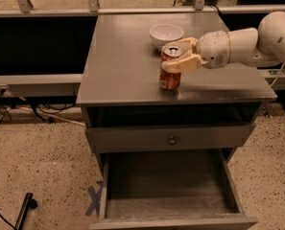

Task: Place coke can into middle drawer

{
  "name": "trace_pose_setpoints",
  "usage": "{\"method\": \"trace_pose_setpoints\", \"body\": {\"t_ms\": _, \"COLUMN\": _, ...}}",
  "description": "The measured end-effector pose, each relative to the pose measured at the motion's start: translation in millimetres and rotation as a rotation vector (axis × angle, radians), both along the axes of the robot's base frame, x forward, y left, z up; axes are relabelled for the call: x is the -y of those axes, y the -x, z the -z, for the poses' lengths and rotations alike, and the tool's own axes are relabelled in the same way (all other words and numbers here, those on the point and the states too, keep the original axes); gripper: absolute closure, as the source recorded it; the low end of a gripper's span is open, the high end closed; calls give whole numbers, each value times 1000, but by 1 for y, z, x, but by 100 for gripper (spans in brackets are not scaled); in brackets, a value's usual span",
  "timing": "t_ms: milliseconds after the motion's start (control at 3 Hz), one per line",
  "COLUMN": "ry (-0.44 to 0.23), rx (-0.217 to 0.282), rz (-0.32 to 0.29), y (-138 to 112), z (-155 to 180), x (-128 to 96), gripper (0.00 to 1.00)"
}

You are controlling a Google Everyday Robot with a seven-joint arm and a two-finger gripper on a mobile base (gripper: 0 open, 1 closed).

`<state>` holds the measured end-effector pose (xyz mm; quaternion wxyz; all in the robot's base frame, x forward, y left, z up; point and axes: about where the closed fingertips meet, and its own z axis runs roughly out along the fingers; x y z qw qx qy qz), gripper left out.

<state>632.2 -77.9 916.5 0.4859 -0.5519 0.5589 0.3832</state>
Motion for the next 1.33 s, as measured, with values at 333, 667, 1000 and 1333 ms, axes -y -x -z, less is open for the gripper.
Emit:
{"method": "trace_pose_setpoints", "body": {"t_ms": 333, "ry": -41, "rx": 66, "rz": 36, "y": 28, "z": -14, "x": 33, "gripper": 100}}
{"method": "trace_pose_setpoints", "body": {"t_ms": 667, "ry": -62, "rx": 115, "rz": 118, "y": 71, "z": 5, "x": 74, "gripper": 100}}
{"method": "trace_pose_setpoints", "body": {"t_ms": 1000, "ry": -52, "rx": 84, "rz": 169, "y": 94, "z": 25, "x": 105, "gripper": 100}}
{"method": "trace_pose_setpoints", "body": {"t_ms": 1333, "ry": -58, "rx": 86, "rz": 165, "y": 94, "z": 24, "x": 104, "gripper": 100}}
